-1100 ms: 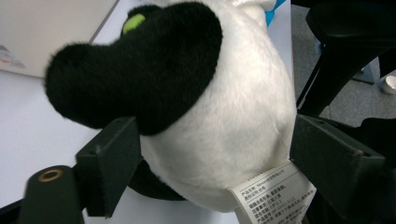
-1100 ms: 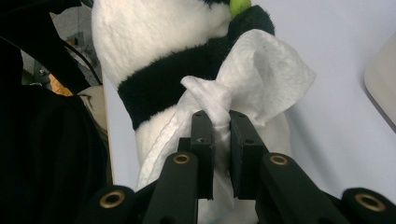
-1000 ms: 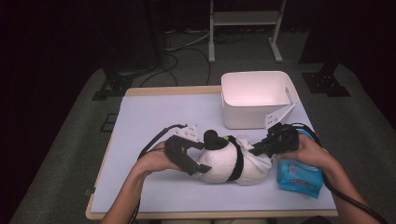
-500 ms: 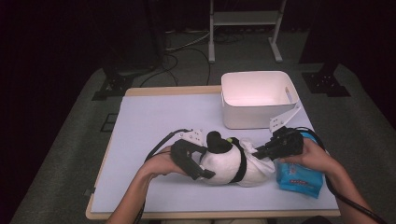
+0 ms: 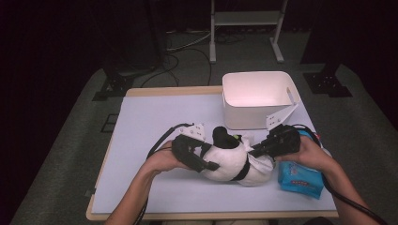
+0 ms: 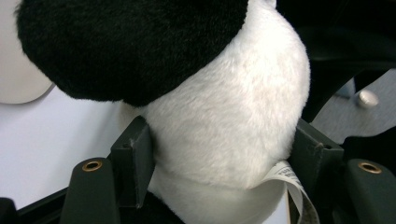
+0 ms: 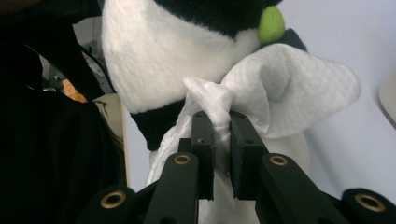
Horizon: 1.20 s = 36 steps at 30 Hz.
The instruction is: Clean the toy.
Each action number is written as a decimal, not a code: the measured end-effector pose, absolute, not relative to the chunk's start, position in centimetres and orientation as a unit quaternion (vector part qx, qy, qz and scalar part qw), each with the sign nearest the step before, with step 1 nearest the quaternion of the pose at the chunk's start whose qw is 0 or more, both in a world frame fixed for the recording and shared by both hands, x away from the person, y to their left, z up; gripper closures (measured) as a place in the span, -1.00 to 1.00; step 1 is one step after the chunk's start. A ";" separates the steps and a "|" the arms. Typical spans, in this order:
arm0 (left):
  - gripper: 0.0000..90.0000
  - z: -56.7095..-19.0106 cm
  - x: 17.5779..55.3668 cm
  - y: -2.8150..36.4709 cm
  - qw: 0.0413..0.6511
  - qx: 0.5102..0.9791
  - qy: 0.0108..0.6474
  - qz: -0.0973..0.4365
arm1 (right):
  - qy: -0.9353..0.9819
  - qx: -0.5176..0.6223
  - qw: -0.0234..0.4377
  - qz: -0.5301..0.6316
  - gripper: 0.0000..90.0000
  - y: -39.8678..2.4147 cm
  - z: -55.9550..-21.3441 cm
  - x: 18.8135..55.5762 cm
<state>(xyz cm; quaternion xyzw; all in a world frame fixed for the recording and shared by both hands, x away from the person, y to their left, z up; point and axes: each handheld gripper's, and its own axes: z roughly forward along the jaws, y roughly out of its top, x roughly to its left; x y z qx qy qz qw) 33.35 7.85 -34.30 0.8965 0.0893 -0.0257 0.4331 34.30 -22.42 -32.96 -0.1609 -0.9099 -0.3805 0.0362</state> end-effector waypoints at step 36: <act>-0.25 -28.4 32.8 8.6 0.384 0.921 0.069 0.014 | -0.892 -0.124 0.023 -0.435 0.80 -19.6 -28.0 35.2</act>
